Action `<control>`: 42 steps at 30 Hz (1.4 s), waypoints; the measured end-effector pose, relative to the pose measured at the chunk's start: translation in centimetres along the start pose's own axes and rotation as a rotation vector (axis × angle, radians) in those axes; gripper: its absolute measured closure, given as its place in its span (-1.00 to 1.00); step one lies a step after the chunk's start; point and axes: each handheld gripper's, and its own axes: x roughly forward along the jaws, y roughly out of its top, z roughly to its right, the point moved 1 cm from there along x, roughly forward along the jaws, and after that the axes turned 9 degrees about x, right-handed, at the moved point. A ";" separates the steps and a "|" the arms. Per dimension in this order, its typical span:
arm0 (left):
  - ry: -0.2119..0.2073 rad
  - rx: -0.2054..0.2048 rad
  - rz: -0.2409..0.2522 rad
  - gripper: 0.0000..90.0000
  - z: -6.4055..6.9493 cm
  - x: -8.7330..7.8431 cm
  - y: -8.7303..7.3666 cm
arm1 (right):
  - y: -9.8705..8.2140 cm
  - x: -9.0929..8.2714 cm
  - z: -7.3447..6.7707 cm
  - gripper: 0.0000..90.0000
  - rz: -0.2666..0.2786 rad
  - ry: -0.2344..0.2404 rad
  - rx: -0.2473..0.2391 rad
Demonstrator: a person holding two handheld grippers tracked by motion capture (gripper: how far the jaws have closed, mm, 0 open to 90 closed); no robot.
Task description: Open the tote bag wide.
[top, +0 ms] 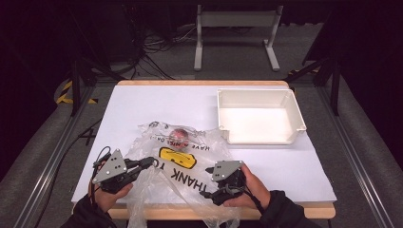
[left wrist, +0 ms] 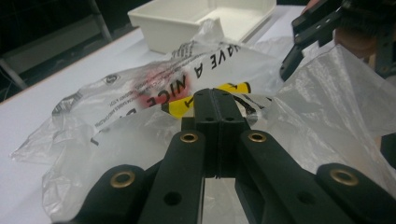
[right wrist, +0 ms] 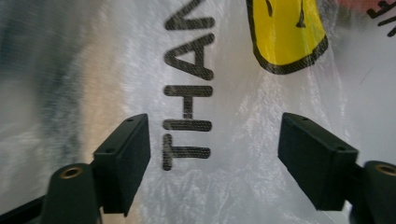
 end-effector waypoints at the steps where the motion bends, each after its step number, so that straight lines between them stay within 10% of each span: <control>1: 0.011 -0.002 0.013 1.00 0.0 -0.3 0.1 | 0.0 0.3 0.1 -0.46 -0.009 -0.002 0.005; 9: 0.003 -0.016 0.014 1.00 -0.3 -0.2 -0.4 | -1.0 2.4 1.2 -0.37 -0.089 -0.012 0.010; 16: -0.033 -0.003 -0.002 1.00 0.2 0.5 -0.5 | 0.8 1.9 0.4 -0.51 0.013 -0.003 0.005; 21: -0.069 0.018 -0.036 1.00 0.8 1.5 -0.9 | 0.8 3.6 1.0 -0.47 -0.016 -0.016 0.024; 26: -0.076 0.023 -0.051 1.00 0.9 1.7 -1.1 | 0.5 4.5 1.1 -0.04 -0.048 0.003 0.014; 32: -0.064 0.017 -0.055 1.00 0.4 1.3 -1.4 | 0.6 4.3 1.1 1.00 -0.054 0.035 0.005; 42: -0.034 0.013 -0.050 1.00 -0.5 0.5 -1.4 | 1.7 0.9 2.1 1.00 0.023 -0.006 0.011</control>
